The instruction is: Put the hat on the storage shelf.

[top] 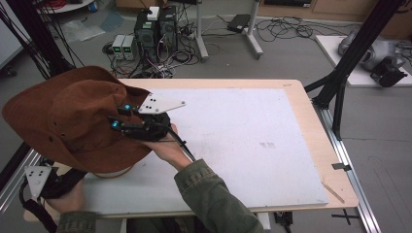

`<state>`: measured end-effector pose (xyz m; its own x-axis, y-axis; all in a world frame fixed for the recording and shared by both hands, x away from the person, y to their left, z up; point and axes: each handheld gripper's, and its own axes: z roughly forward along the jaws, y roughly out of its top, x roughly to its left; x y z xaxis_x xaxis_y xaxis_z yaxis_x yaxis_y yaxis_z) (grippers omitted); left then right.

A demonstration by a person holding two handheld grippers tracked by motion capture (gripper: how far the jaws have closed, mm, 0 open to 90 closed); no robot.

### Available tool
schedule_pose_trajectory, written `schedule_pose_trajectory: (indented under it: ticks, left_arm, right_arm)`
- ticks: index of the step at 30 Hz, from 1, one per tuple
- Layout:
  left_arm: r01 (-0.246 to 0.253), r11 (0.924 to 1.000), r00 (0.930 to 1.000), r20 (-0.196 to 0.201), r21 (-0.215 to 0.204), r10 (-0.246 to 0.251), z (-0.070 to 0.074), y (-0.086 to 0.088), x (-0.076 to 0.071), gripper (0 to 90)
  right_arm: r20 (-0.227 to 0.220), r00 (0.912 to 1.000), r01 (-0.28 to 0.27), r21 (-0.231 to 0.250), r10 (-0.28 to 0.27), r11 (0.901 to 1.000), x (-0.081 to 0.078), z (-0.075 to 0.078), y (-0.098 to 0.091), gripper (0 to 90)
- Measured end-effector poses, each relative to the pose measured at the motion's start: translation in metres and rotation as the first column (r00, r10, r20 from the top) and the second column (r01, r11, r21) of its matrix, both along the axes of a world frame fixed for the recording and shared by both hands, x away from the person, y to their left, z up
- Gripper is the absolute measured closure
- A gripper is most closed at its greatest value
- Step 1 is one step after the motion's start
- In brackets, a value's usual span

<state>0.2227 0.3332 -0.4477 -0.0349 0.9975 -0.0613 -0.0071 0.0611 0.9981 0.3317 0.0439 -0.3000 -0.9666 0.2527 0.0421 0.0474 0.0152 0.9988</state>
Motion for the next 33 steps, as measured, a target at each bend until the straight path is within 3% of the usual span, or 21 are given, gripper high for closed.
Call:
schedule_pose_trajectory:
  ticks: [6, 15, 27, 32, 33]
  left_arm:
    - [0.003, 1.0, 1.0, 0.003, 0.001, -0.003, 0.0, -0.001, 0.0, 14.8]
    - [0.002, 1.0, 1.0, 0.0, 0.003, -0.002, 0.0, 0.0, 0.0, 14.9]
    - [0.0, 1.0, 1.0, 0.001, 0.002, 0.0, 0.0, 0.001, -0.001, 14.9]
    - [0.0, 1.0, 1.0, 0.002, 0.002, 0.0, 0.0, 0.0, -0.001, 14.9]
    - [0.0, 1.0, 1.0, 0.003, 0.002, 0.0, 0.0, 0.0, -0.001, 14.9]
  right_arm:
    - [-0.027, 0.9995, 0.017, 0.018, -0.016, 0.9997, 0.002, 0.001, -0.003, 40.5]
    - [-0.03, 0.9991, 0.031, 0.053, -0.029, 0.9981, 0.002, 0.004, -0.008, 35.5]
    - [-0.043, 0.9978, 0.053, 0.057, -0.05, 0.997, 0.004, 0.006, -0.014, 33.5]
    - [-0.044, 0.996, 0.08, 0.059, -0.078, 0.995, 0.004, 0.008, -0.018, 27.6]
    - [-0.048, 0.9937, 0.104, 0.053, -0.101, 0.9932, 0.003, 0.008, -0.021, 22.8]
